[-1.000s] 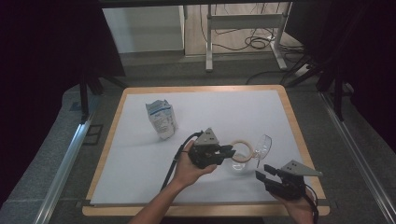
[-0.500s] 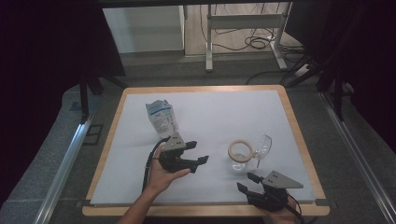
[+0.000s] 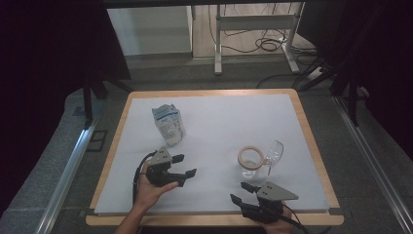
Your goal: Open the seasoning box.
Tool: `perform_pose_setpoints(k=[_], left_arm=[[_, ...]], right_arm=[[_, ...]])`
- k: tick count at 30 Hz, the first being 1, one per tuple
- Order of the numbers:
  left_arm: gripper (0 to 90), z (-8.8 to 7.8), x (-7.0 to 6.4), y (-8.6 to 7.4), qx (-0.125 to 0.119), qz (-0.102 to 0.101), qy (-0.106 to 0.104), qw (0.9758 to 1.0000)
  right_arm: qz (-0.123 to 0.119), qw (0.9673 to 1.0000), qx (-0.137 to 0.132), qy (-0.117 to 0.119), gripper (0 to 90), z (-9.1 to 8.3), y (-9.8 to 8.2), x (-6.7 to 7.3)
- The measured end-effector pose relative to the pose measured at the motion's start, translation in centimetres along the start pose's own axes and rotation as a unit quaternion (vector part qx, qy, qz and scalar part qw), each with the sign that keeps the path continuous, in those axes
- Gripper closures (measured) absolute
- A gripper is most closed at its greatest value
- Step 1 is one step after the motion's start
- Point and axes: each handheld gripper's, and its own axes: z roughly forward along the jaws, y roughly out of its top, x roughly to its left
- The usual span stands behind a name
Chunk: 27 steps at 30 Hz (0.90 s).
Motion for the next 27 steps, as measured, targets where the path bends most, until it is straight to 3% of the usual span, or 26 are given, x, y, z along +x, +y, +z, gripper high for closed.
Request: perform_pose_setpoints(k=[4,11,15,27], left_arm=[[26.5,-0.4,0.8,-0.7,0.002,-0.009,0.010,0.9999],[26.3,-0.6,2.0,-1.3,0.006,-0.020,0.023,0.9995],[26.4,-1.2,2.7,-1.6,0.003,-0.027,0.034,0.9990],[26.6,-2.7,4.6,-2.1,-0.010,-0.044,0.051,0.9977]], right_arm=[[-0.005,1.0000,-0.007,-0.001,43.1,1.1,0.4,0.5],[-0.022,0.9996,0.010,0.011,42.7,3.1,1.1,1.1],[-0.037,0.9987,0.025,0.025,42.4,5.3,1.7,1.6],[-0.037,0.9977,0.037,0.044,42.4,10.6,3.2,1.8]])
